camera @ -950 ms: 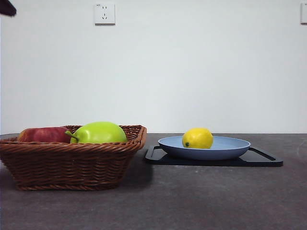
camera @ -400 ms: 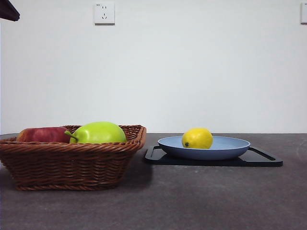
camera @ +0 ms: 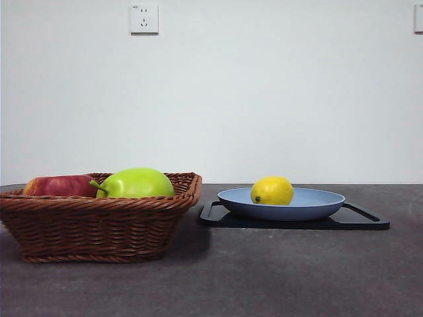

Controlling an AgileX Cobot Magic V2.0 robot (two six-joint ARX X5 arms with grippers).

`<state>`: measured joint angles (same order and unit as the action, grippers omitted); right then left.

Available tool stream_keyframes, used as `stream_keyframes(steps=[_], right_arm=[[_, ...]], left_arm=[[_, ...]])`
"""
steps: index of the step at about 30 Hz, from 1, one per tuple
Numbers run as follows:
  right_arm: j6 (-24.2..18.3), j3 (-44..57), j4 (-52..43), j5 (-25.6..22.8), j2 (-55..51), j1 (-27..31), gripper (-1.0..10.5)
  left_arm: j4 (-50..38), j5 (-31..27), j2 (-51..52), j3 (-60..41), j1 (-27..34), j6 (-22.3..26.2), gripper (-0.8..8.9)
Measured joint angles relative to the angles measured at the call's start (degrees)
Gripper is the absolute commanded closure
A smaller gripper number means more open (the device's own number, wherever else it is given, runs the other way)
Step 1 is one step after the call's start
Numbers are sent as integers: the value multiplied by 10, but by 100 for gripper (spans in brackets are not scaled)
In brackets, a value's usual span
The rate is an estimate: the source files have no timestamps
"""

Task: Take the lemon from the basket,put the lemon in the plate,hand out the plate

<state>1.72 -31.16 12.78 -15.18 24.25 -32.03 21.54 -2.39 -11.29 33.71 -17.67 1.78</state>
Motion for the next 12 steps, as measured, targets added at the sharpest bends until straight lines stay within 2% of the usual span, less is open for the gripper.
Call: stream_keyframes(steps=[3, 8, 12], right_arm=[[0, 0, 0, 0, 0, 0, 943], [0, 0, 0, 0, 0, 0, 943], [0, 0, 0, 0, 0, 0, 943]], left_arm=[[-17, -33, 38, -28, 49, 7, 805], [-47, -33, 84, -131, 121, 8, 805], [-98, -33, 107, -212, 152, 8, 805]])
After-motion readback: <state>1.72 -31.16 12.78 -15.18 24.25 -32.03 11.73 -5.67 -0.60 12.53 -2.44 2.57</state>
